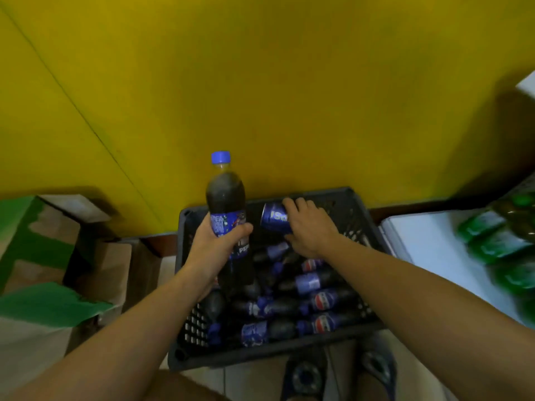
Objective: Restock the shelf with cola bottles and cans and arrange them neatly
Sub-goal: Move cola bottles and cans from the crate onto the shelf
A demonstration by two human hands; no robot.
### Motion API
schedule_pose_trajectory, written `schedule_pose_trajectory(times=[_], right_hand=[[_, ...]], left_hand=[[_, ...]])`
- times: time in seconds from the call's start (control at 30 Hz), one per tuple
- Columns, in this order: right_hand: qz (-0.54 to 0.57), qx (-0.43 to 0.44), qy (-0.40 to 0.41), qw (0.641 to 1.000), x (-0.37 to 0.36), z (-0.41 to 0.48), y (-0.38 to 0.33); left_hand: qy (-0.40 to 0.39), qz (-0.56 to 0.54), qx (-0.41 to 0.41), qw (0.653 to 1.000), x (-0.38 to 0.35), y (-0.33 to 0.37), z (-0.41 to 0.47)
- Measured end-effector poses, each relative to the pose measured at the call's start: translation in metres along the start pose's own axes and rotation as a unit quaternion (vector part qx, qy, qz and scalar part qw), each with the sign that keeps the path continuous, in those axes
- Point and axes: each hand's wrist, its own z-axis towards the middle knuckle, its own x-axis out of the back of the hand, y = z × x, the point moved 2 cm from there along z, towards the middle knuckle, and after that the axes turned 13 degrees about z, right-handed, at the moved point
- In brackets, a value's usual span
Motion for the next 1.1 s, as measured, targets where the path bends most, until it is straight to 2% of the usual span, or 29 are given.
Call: schedule_pose_trajectory(times=[0.17,0.37,0.5,0.63,0.83,0.93,1.1], right_hand=[[0.013,-0.028,0.105,0.994,0.133,-0.077,-0.013],[-0.026,-0.088,0.192,0.977,0.257,-0.234,-0.01],[-0.029,-0.182,0.246,0.952,0.302,-0.363,0.0],[-0.036,-0.29,0.289,0.912,0.334,-0.474,0.006],[-0.023,-0.414,0.352,0.839,0.353,-0.59,0.02],[-0.006,-0.457,0.379,0.804,0.346,-0.63,0.032],[0.016,-0.509,0.389,0.768,0.326,-0.676,0.055]], left_hand=[[-0.032,-0.092,-0.023,0.995,-0.013,0.071,-0.067],[-0.165,-0.104,-0.13,0.972,-0.072,0.188,-0.151],[-0.279,-0.125,-0.179,0.935,-0.146,0.255,-0.221],[-0.396,-0.166,-0.195,0.882,-0.222,0.306,-0.296],[-0.52,-0.146,-0.222,0.812,-0.312,0.336,-0.374],[-0.526,-0.096,-0.246,0.809,-0.355,0.327,-0.39],[-0.442,0.015,-0.285,0.85,-0.436,0.307,-0.374]])
